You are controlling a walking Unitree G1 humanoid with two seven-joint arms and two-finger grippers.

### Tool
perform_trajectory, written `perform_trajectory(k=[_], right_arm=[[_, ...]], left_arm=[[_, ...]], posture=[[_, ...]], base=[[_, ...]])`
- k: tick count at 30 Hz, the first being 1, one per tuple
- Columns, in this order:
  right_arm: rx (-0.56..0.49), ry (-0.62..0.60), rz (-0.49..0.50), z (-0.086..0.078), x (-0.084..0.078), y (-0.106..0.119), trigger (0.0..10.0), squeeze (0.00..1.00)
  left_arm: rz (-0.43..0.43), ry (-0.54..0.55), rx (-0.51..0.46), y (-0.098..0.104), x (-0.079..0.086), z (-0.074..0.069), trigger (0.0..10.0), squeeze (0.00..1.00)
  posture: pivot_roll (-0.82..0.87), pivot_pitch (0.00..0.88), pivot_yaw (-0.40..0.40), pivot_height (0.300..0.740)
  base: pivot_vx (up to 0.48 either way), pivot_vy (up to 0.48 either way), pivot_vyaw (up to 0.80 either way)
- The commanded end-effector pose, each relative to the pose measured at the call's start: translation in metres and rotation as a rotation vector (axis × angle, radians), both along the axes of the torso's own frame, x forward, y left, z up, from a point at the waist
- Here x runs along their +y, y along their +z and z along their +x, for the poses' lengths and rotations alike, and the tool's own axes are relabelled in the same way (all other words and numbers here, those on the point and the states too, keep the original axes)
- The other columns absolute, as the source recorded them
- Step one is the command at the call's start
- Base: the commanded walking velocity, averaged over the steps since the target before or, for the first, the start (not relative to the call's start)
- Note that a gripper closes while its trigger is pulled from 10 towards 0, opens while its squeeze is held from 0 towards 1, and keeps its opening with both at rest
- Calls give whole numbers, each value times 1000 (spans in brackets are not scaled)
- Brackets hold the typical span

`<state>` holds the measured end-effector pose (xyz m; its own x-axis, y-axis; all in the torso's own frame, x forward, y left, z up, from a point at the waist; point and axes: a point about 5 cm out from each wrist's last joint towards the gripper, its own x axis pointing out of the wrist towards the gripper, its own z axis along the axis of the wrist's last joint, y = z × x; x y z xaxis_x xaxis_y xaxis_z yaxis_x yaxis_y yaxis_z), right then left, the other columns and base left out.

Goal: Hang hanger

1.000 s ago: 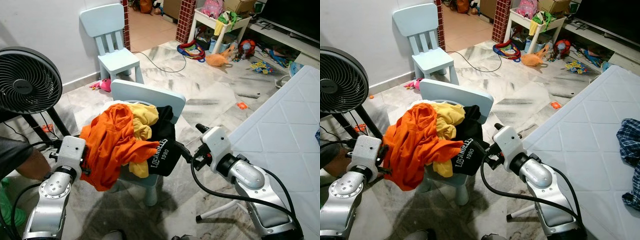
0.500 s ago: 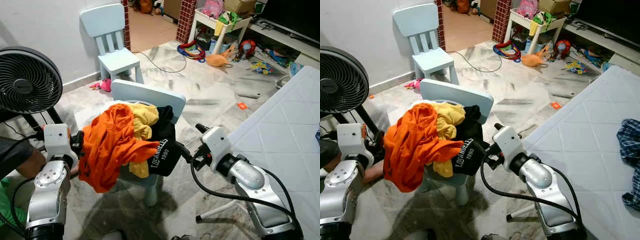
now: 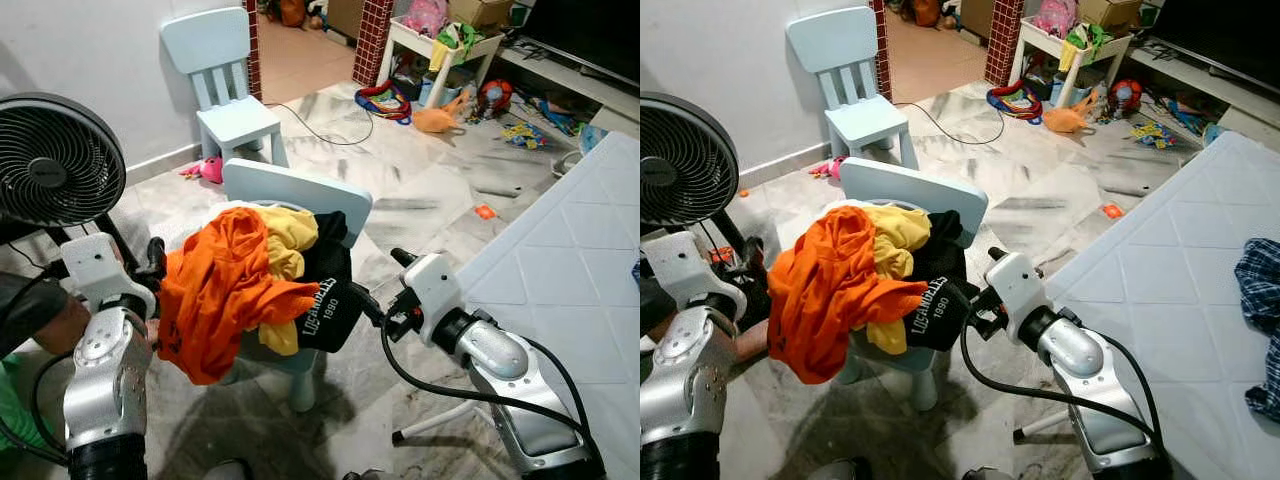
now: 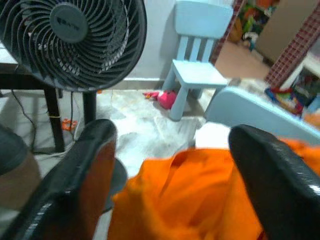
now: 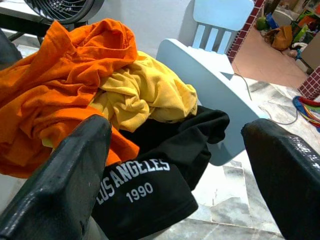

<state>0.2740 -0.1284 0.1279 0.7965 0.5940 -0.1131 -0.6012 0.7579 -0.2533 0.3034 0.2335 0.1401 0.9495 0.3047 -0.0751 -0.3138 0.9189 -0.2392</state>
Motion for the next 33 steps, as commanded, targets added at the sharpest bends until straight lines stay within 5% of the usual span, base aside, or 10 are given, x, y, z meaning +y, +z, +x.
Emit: perform_trajectory(k=[1,18,19,20,23,29,33], right_arm=[[3,-8,-4,-1,-1,-2,10000,0],[50,-42,54,-5,-10,2,10000,0],[71,-72,63,-5,-17,1,10000,0],[84,-92,77,-5,-21,0,10000,0],[94,-112,93,-5,-24,0,10000,0],[111,-167,176,0,-25,6,10000,0],[81,-242,325,9,-25,22,10000,0]], left_arm=[[-33,13,9,-2,-1,5,10000,1000],[-117,-92,94,-14,-26,31,10000,1000],[-107,-113,105,-14,-31,31,10000,835],[-92,-123,108,-14,-34,30,10000,0],[-83,-127,103,-14,-37,27,10000,0],[24,-170,82,-14,-41,-3,10000,0],[105,-157,41,-11,-41,-38,10000,0]], posture=[[-113,94,-46,740],[-134,98,-36,740],[-139,101,-35,740],[-141,103,-34,740],[-140,103,-33,740],[-115,102,-32,740],[-82,87,-35,740]], base=[[0,0,0],[0,0,0],[0,0,0],[0,0,0],[0,0,0],[0,0,0],[0,0,0]])
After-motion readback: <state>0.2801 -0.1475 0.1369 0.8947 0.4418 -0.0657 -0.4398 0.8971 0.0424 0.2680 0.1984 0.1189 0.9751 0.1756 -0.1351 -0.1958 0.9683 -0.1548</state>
